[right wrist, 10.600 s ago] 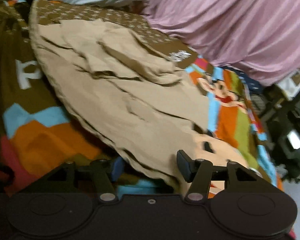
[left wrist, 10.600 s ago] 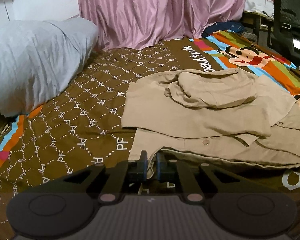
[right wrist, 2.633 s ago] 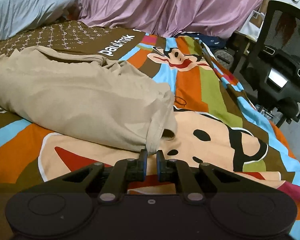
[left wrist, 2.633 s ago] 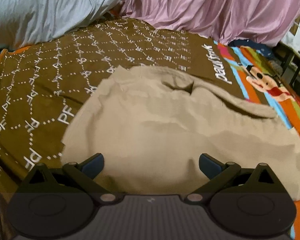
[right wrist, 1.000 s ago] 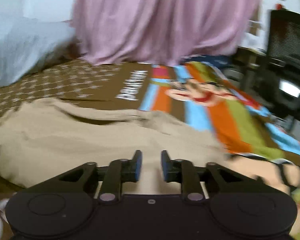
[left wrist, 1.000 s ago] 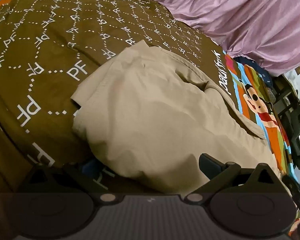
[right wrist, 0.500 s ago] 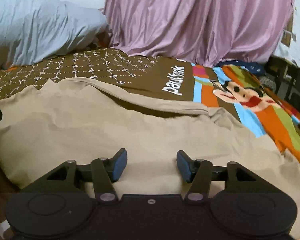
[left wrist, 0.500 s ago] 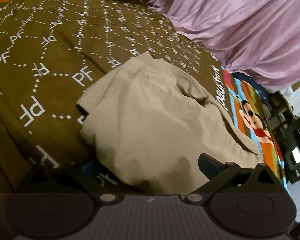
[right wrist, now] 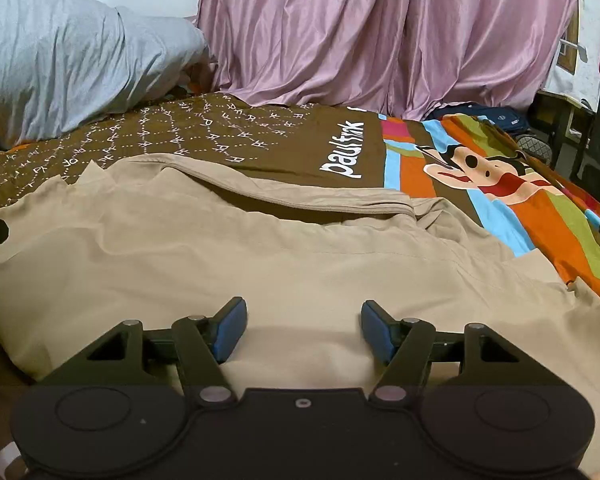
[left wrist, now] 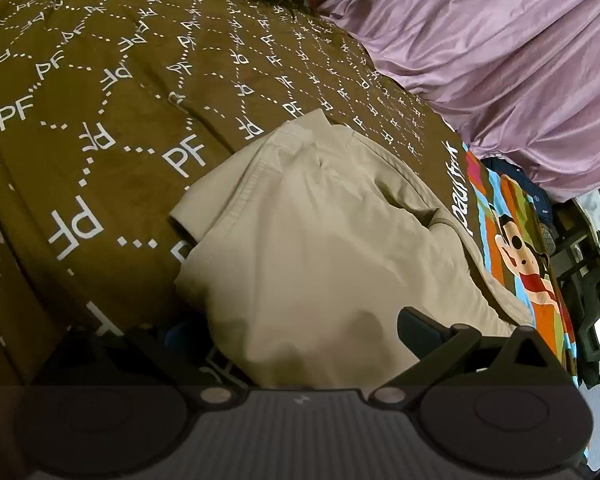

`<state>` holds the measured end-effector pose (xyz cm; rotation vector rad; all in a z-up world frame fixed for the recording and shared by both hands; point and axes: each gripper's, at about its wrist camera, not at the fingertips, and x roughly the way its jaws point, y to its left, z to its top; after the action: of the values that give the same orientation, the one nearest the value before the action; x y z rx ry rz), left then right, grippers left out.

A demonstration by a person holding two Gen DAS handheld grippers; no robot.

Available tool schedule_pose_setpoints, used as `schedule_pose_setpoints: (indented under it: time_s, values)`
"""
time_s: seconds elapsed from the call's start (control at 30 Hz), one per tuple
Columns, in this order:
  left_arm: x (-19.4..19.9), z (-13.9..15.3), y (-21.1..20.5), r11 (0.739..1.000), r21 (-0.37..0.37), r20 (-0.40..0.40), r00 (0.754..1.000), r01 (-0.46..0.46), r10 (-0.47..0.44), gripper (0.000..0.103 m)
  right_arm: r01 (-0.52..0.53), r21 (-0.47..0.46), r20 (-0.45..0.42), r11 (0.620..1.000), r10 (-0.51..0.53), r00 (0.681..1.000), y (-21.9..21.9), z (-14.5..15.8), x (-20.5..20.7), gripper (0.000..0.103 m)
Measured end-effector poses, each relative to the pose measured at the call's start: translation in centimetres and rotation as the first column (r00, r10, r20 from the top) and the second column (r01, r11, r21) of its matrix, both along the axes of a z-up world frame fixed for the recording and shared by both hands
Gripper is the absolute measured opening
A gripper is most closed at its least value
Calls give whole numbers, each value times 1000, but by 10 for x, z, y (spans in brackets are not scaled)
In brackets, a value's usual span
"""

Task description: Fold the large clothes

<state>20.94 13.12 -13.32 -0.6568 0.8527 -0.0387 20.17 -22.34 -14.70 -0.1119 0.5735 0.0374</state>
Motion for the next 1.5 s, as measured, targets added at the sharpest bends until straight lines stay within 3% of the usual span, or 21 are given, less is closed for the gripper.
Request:
schedule_pose_setpoints:
  time_s: [0.33,0.37,0.43,0.47,0.5,0.53,0.6,0.7,0.77,0.83,0.9,1.0,1.17,1.23,1.3,1.4,1.47,1.5]
  values:
    - [1,-1,3,1000,-9,-9,1000,-2,2,102,0,1,0,1000,0,1000,0,0,0,67]
    - [3,-1,5,1000,-17,-16,1000,-11,11,99,0,2,-1,1000,0,1000,0,0,0,67]
    - [6,1,8,999,0,-32,998,-48,48,75,0,3,-2,1000,0,1000,-1,0,0,67]
    - [9,0,10,997,12,-53,996,-70,71,55,0,3,-2,1000,0,1000,-1,0,0,67]
    - [11,-1,13,995,14,-70,993,-95,96,43,0,6,-3,1000,0,1000,-1,-1,0,67]
    - [11,-2,17,993,-8,-73,990,-118,117,40,0,9,-4,1000,0,1000,-1,-1,0,67]
    - [11,0,20,991,-26,-55,990,-130,128,19,1,14,-6,1000,-1,1000,-2,-2,1,67]
    - [4,23,4,993,82,29,996,-86,84,4,1,13,-5,1000,-1,1000,-2,-2,1,68]
    - [0,49,-17,984,176,118,993,-30,9,2,1,18,-3,1000,-1,1000,-2,-2,0,68]
    - [-1,79,-38,976,212,210,973,48,-94,2,2,25,1,1000,-2,1000,-3,-3,0,68]
    - [1,112,-66,956,260,284,936,133,-208,1,4,35,8,999,-4,1000,-3,-2,-1,67]
    - [9,148,-112,917,306,327,876,258,-355,1,-4,103,3,995,4,1000,-11,0,0,64]
    - [13,184,-203,808,405,334,753,428,-567,1,4,304,37,953,-16,999,-51,19,-8,53]
    - [10,184,-235,765,424,317,712,485,-626,1,13,311,71,950,-37,997,-71,34,-19,53]
    - [7,176,-269,722,449,289,679,526,-675,1,6,375,86,927,-41,995,-100,50,-32,53]
    - [4,158,-306,690,438,236,667,576,-706,1,12,513,82,858,-63,995,-152,67,-49,55]
    - [0,148,-324,683,411,214,665,603,-716,1,9,658,39,753,-46,998,-187,66,-57,63]
    - [-1,143,-331,676,407,206,659,614,-723,1,4,745,22,667,-30,999,-205,61,-60,67]
